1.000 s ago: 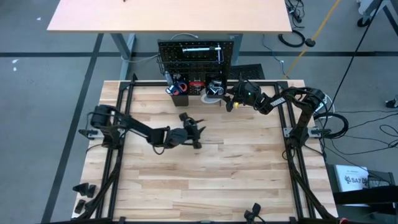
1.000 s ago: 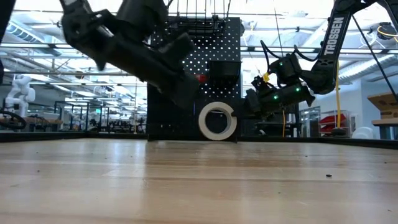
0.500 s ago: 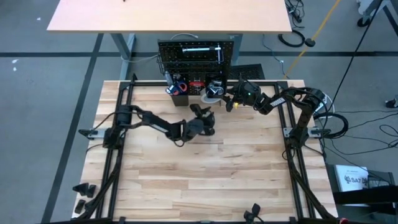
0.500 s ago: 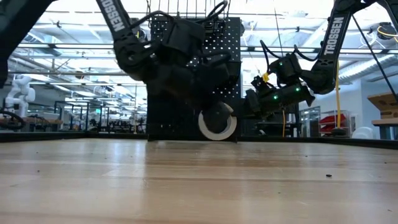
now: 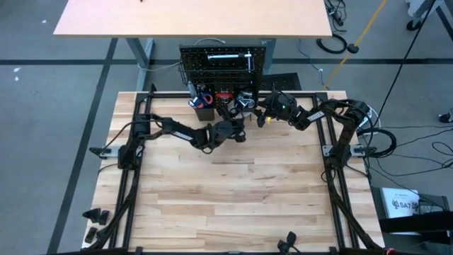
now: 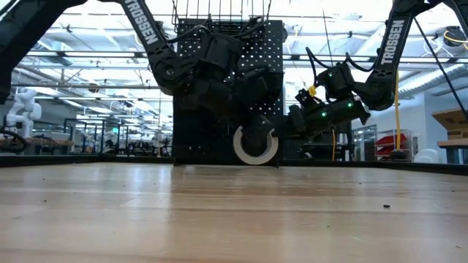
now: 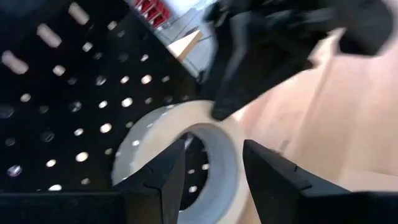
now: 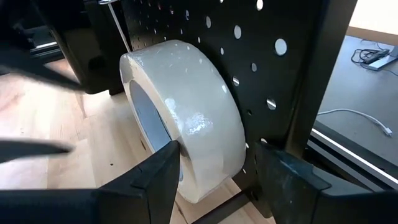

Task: Hang tools onto peg board
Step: Hang the white masking tape on the peg board, then return to Home Position

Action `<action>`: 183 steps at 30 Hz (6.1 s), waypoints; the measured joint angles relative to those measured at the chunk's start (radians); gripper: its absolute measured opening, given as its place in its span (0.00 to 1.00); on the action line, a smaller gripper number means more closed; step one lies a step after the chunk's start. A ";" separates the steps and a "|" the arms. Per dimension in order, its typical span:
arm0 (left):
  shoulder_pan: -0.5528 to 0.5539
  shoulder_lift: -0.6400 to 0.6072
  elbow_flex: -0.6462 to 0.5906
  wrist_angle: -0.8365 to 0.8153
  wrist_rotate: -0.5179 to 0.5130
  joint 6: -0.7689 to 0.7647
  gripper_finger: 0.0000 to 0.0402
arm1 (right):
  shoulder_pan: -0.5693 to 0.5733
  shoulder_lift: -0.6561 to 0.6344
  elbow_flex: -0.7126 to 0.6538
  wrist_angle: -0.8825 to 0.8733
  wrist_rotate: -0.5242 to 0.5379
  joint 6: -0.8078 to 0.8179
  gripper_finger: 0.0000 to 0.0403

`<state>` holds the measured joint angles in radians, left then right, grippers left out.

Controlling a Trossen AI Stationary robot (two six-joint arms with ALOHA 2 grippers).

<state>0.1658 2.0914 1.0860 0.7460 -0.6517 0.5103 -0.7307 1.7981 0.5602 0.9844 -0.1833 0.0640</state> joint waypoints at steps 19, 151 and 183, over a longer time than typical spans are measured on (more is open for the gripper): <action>0.061 0.000 0.038 -0.082 -0.010 -0.005 0.40 | 0.000 0.000 0.000 -0.001 -0.005 -0.013 0.50; -0.034 -1.622 -0.979 -0.347 0.607 -0.605 0.40 | 0.797 -1.535 -0.480 -0.762 0.393 0.073 0.50; -0.040 -1.618 -1.064 -0.536 0.455 -0.640 0.40 | 0.797 -1.534 -0.546 -0.899 0.392 0.048 0.50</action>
<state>0.1261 0.4738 0.0216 0.2102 -0.1969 -0.1293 0.0662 0.2646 0.0138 0.0853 0.2085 0.1120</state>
